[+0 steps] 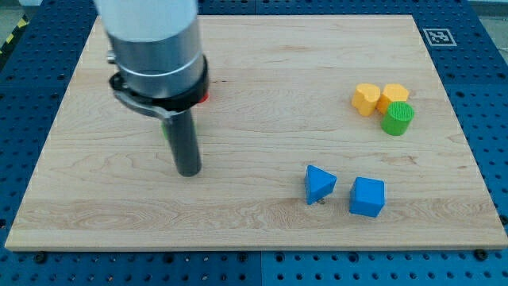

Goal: Drag the green star into the yellow heart

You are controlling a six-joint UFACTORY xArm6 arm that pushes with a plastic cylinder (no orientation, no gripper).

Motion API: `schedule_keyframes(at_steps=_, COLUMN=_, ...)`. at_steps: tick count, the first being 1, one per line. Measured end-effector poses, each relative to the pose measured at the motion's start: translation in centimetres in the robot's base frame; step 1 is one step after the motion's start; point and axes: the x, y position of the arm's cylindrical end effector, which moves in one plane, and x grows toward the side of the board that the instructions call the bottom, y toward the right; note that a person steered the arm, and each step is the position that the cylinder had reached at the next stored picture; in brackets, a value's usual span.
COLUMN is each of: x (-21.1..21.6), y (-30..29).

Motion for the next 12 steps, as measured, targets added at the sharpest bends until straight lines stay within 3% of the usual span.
schedule_keyframes(at_steps=2, x=0.0, y=-0.6)
schedule_keyframes(at_steps=6, x=-0.7, y=-7.6)
schedule_keyframes(at_steps=8, x=-5.7, y=-5.6)
schedule_keyframes(at_steps=12, x=-5.9, y=4.3)
